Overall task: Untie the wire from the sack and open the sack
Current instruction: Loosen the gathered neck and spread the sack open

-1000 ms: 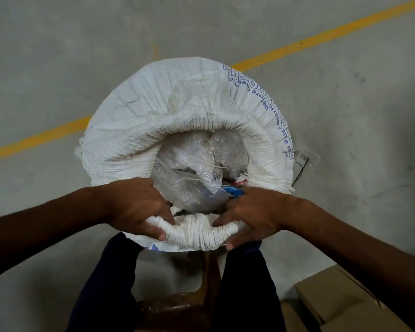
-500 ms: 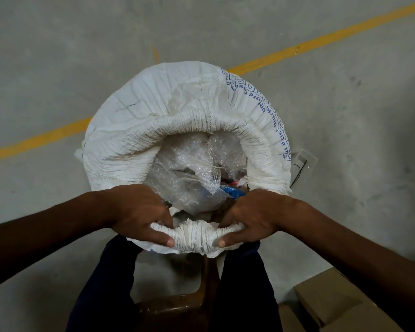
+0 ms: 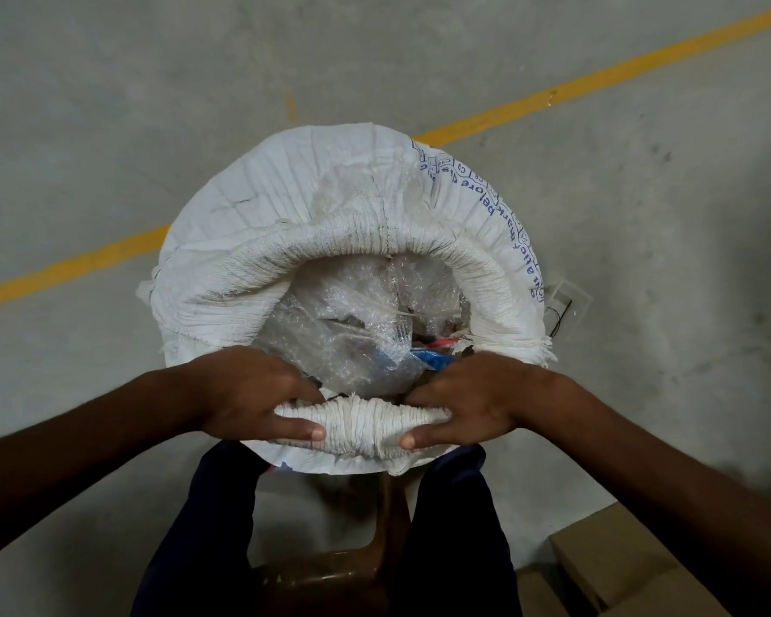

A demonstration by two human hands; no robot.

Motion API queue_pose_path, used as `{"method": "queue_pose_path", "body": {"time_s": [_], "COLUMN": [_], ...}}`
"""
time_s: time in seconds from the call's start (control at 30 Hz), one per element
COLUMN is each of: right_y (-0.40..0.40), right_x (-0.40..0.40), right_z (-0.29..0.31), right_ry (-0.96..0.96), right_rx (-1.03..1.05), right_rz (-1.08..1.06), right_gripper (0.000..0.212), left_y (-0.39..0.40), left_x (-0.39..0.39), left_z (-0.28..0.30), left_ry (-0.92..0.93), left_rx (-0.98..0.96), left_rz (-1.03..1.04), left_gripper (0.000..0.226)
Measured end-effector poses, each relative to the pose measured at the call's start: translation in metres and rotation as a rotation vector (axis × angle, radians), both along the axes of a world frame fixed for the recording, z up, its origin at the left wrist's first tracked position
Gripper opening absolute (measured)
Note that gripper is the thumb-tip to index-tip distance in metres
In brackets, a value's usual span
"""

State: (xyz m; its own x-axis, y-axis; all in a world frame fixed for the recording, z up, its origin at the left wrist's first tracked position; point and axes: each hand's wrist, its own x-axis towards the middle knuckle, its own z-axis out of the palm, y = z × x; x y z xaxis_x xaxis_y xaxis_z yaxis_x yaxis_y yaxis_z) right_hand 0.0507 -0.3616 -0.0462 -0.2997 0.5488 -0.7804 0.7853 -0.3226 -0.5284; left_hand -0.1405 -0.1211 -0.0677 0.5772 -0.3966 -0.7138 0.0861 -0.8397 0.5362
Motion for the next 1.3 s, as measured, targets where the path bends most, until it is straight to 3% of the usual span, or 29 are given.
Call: {"method": "queue_pose_path", "body": {"time_s": [0.13, 0.23, 0.4, 0.57, 0.7, 0.83, 0.97, 1.17, 1.3], "right_y": [-0.002, 0.001, 0.007, 0.03, 0.049, 0.056, 0.052, 0.048, 0.049], "right_x": [0.004, 0.005, 0.006, 0.027, 0.05, 0.062, 0.074, 0.089, 0.094], "right_z": [-0.009, -0.015, -0.031, -0.029, -0.019, -0.01, -0.004, 0.011, 0.013], "right_ry": [-0.083, -0.213, -0.343, -0.452, -0.475, -0.441, -0.448, -0.438, -0.443], "right_rx": [0.12, 0.279, 0.552, 0.498, 0.503, 0.544, 0.548, 0.488, 0.5], "right_rz": [-0.075, -0.151, -0.555, -0.772, -0.838, -0.89, -0.814, -0.7, -0.654], "right_gripper": [0.078, 0.065, 0.027, 0.055, 0.071, 0.082, 0.09, 0.117, 0.122], "left_y": [0.003, 0.005, 0.006, 0.022, 0.031, 0.032, 0.038, 0.052, 0.058], "left_x": [0.005, 0.011, 0.026, 0.052, 0.075, 0.083, 0.082, 0.085, 0.088], "left_z": [-0.002, 0.0, 0.002, -0.003, 0.0, 0.009, 0.016, 0.03, 0.035], "left_ry": [-0.09, -0.17, -0.288, -0.39, -0.423, -0.474, -0.49, -0.523, -0.527], "left_rx": [0.043, 0.075, 0.143, 0.188, 0.263, 0.34, 0.427, 0.409, 0.413], "left_rz": [0.175, 0.335, 0.67, 0.878, 0.998, 0.985, 0.915, 0.889, 0.864], "left_gripper": [0.088, 0.076, 0.085, 0.108, 0.108, 0.111, 0.109, 0.12, 0.124]}}
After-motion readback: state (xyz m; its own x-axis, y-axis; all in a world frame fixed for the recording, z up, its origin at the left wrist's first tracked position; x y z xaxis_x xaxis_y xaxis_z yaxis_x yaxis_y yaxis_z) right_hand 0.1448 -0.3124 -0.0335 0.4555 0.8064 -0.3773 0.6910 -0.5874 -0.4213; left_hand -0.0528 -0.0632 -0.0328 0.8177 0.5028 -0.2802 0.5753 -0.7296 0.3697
